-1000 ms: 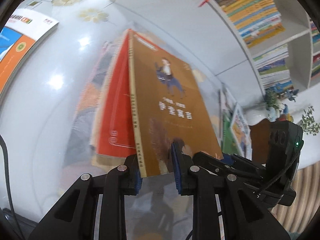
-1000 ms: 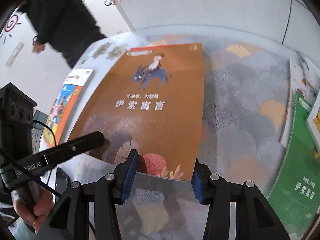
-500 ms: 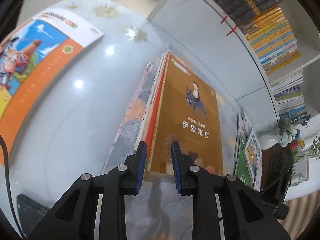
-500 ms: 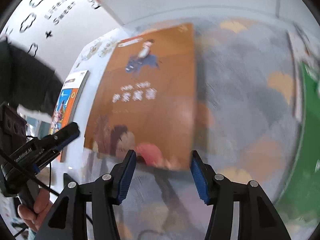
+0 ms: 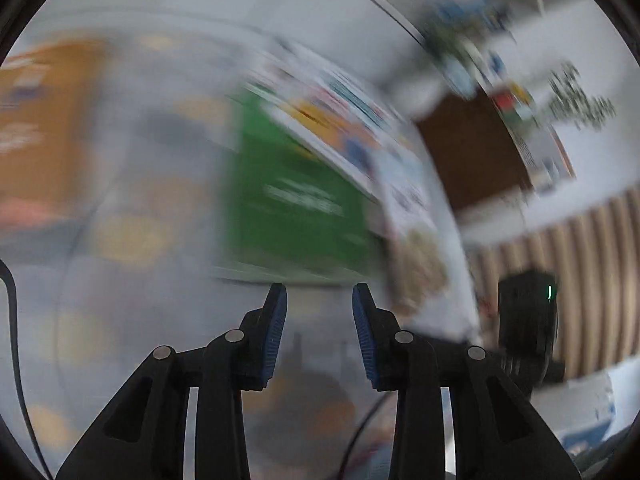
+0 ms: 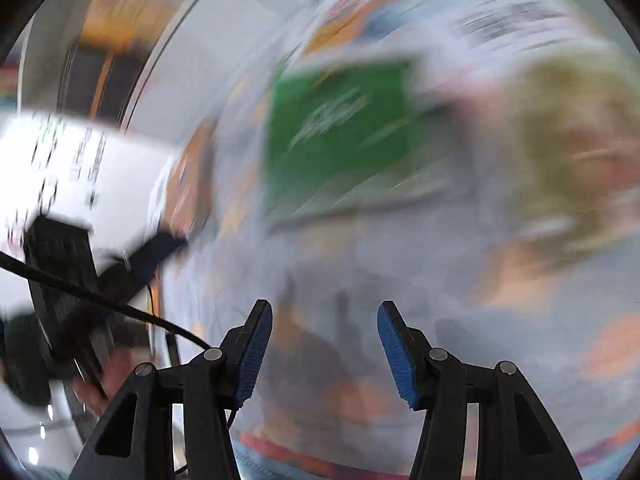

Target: Organize books

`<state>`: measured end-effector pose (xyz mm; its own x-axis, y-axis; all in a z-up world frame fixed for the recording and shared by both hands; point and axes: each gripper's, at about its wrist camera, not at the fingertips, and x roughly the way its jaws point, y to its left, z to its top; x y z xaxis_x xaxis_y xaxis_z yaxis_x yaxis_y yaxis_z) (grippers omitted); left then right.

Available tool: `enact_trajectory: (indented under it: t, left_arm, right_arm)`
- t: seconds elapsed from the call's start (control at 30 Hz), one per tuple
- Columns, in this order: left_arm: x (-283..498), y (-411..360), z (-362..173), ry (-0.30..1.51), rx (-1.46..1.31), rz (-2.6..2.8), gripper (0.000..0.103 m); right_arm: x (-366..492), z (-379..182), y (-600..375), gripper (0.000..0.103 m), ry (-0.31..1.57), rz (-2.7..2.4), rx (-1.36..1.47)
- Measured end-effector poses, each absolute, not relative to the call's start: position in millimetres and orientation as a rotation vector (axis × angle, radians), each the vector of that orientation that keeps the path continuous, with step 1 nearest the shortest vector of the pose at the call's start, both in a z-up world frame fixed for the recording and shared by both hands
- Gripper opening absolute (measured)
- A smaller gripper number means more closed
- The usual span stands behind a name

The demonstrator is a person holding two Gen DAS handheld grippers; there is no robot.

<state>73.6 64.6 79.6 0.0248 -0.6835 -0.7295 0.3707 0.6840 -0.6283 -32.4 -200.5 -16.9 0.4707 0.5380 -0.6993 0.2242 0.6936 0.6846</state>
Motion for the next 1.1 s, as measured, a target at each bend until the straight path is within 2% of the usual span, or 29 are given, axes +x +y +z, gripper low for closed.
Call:
enact_trajectory:
  t: [0.1, 0.2, 0.43, 0.5, 0.67, 0.8, 0.93, 1.1]
  left_arm:
    - [58, 2, 57, 1.429, -0.37, -0.913, 0.031]
    - [42, -48, 41, 1.462, -0.303, -0.879, 0.029]
    - [37, -93, 20, 1.455, -0.247, -0.684, 0.029]
    - [35, -99, 16, 1.457, -0.281, -0.685, 0.029]
    - [26, -89, 22, 1.445, -0.335, -0.681, 0.029]
    - [1, -74, 31, 1.447, -0.317, -0.713, 0.029]
    - [-27, -50, 18, 1.494, -0.311, -0.654, 0.029]
    - [-46, -27, 10, 1.478, -0.423, -0.619, 0.029]
  right_arm:
    - [-49, -11, -281, 0.054, 1.007, 0.073, 0.833]
    - [-53, -17, -346, 0.054, 0.982, -0.074, 0.833]
    - [-27, -41, -398, 0.034, 1.002, -0.096, 0.791]
    - [-15, -41, -391, 0.034, 1.012, -0.082, 0.727]
    - [-21, -33, -377, 0.036, 1.074, -0.027, 0.544]
    - [-48, -43, -367, 0.036, 1.126, 0.11, 0.58]
    - [-80, -53, -337, 0.036, 1.179, 0.193, 0.495]
    - [-115, -47, -326, 0.035, 1.149, 0.199, 0.374]
